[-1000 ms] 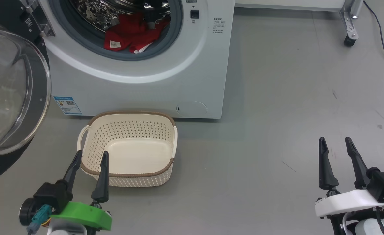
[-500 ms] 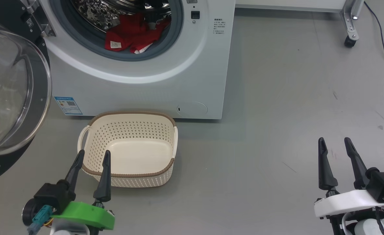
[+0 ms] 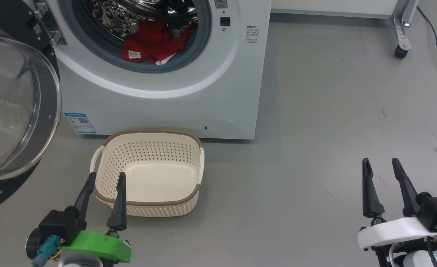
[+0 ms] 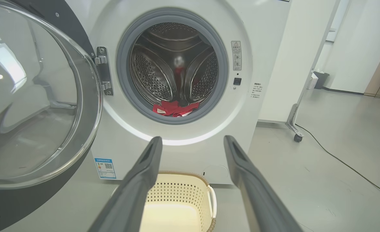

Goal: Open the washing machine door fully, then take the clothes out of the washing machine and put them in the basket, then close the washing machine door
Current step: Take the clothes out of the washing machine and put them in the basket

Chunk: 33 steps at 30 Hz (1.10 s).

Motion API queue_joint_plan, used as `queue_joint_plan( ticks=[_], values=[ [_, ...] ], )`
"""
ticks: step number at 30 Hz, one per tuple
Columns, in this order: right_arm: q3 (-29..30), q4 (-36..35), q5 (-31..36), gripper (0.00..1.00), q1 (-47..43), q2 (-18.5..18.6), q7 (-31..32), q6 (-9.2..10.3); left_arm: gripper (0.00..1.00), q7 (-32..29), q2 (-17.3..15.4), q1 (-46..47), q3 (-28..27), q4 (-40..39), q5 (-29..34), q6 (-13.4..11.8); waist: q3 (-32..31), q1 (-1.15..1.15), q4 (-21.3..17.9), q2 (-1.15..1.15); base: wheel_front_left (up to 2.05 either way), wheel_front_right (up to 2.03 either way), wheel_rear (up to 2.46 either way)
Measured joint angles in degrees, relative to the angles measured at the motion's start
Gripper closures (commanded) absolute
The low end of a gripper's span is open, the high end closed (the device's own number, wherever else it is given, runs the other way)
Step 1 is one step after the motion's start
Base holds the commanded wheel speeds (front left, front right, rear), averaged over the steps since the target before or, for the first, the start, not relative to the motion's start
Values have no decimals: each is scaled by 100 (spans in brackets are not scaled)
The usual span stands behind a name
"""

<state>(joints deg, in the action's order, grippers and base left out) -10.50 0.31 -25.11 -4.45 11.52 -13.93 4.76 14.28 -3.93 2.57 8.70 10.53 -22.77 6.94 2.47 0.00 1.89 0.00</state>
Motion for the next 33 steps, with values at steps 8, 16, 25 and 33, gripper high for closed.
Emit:
queue_joint_plan(
  ticks=[8,16,25,33],
  values=[
    [-15,-1,0,0,-48,0,0,0,0,0,-5,-43,24,-29,-23,1,11,0,22,0,99,-102,3],
    [-31,0,0,0,-49,-5,0,0,0,0,-76,-51,24,-162,53,19,37,0,23,0,133,-133,0],
    [-60,14,0,0,-49,-20,0,-3,0,0,-141,-51,79,-159,163,19,35,0,18,0,125,-125,0],
    [-90,30,0,0,-49,-23,0,-9,0,0,-138,-56,135,-158,163,19,13,0,19,0,90,-90,0]
  ],
)
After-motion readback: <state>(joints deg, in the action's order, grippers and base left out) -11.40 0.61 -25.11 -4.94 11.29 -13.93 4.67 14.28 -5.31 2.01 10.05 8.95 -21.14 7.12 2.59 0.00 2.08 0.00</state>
